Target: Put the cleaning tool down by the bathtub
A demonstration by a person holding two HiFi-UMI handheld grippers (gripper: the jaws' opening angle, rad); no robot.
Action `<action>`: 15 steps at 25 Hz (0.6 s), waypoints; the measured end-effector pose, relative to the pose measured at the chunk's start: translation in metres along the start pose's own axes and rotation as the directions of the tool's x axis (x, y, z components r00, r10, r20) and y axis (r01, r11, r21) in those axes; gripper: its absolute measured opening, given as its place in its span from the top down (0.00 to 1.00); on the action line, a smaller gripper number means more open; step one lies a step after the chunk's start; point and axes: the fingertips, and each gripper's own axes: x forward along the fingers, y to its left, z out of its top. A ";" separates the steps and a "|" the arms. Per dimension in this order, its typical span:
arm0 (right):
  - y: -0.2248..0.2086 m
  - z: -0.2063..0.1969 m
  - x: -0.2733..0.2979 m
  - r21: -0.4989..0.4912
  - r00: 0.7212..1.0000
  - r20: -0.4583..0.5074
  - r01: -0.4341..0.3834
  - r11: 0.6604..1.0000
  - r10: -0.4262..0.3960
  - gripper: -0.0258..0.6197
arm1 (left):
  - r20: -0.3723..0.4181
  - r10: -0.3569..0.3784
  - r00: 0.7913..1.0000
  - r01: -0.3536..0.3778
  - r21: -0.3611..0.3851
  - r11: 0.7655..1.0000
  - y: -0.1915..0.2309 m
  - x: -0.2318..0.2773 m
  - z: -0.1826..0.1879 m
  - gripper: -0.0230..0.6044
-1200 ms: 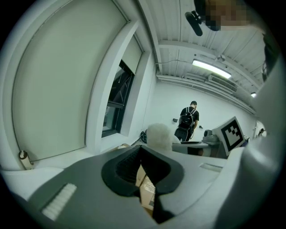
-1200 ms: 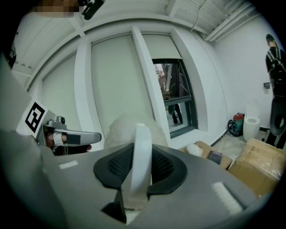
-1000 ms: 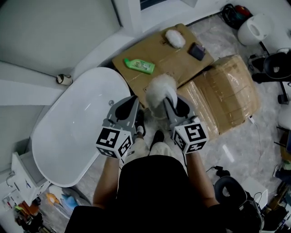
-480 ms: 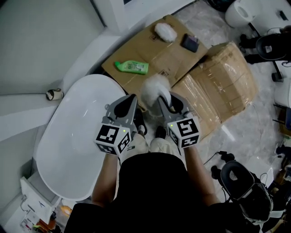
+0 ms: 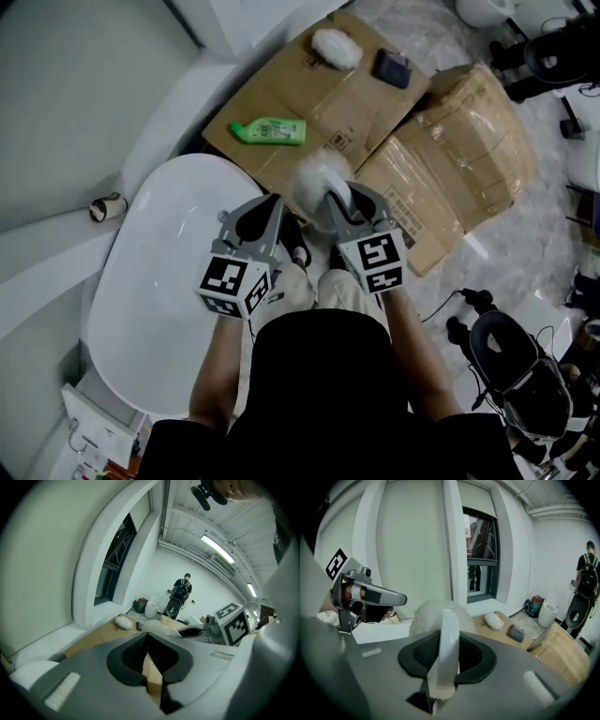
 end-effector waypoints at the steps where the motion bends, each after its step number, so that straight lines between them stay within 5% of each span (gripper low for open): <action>1: 0.000 -0.003 0.005 0.001 1.000 -0.009 0.002 1.000 -0.002 0.81 | -0.006 -0.003 1.000 0.003 -0.002 1.000 0.003 0.002 -0.003 0.97; 15: -0.002 -0.047 0.063 -0.059 0.995 -0.104 -0.007 0.998 0.001 0.81 | -0.089 -0.020 0.996 0.018 -0.023 1.000 0.039 0.016 -0.042 0.97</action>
